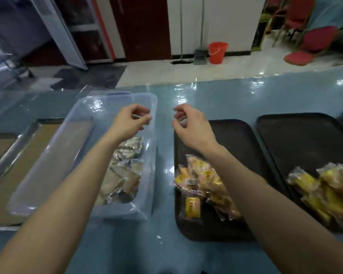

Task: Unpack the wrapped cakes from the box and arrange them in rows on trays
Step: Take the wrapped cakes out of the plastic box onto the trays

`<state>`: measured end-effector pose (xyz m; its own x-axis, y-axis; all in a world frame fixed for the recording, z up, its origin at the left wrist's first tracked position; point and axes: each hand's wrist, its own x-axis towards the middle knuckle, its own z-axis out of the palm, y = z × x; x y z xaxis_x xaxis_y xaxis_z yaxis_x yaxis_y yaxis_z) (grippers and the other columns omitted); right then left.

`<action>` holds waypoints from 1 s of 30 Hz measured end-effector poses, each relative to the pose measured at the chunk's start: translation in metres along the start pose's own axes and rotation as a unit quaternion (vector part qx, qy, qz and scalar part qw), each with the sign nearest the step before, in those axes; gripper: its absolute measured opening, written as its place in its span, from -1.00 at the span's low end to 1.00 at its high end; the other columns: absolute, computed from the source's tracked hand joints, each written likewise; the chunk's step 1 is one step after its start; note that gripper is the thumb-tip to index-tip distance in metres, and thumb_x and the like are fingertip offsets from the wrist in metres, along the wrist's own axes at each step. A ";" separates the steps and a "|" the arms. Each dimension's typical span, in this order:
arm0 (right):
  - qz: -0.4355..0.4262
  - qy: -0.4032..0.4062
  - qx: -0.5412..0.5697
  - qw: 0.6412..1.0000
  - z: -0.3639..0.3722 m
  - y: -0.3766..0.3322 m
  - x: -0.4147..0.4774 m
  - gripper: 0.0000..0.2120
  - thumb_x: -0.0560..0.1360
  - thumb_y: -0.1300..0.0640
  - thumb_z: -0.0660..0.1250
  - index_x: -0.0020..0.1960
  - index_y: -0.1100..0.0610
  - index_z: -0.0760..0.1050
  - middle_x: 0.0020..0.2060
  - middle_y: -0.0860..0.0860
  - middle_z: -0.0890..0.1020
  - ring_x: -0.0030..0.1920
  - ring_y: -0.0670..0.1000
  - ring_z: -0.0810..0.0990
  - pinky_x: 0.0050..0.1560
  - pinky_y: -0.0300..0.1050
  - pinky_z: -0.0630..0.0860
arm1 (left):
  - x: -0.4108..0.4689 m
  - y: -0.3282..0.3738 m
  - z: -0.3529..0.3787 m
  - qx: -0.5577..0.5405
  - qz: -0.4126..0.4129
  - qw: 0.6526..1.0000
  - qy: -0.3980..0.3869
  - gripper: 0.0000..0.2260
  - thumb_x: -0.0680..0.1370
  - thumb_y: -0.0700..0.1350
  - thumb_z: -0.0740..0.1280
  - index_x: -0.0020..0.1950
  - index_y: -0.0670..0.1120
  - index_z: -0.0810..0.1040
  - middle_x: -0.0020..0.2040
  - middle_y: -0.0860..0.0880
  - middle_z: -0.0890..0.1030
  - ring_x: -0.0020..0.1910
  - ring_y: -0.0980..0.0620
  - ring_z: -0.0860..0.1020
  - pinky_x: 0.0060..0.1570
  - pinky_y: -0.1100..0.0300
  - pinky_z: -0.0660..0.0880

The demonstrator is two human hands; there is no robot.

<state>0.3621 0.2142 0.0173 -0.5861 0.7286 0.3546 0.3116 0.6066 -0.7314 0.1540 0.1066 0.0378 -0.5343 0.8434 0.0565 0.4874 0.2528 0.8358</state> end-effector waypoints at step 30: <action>0.328 -0.549 -0.308 0.704 0.270 0.002 0.078 0.11 0.32 -0.35 0.65 0.67 0.10 0.28 0.60 0.06 0.39 0.56 0.19 0.41 0.54 0.13 0.40 | 0.135 -0.256 -0.010 0.263 -0.398 0.866 -0.149 0.63 -0.22 0.72 0.44 0.69 -0.11 0.14 0.65 -0.27 0.22 0.63 -0.32 0.26 0.55 -0.19 0.31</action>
<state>0.1150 0.1861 -0.1136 -0.2849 0.4363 -0.8535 0.8517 0.5237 -0.0165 -0.0502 0.1509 -0.1632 -0.6817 0.3668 -0.6330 0.3356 0.9256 0.1750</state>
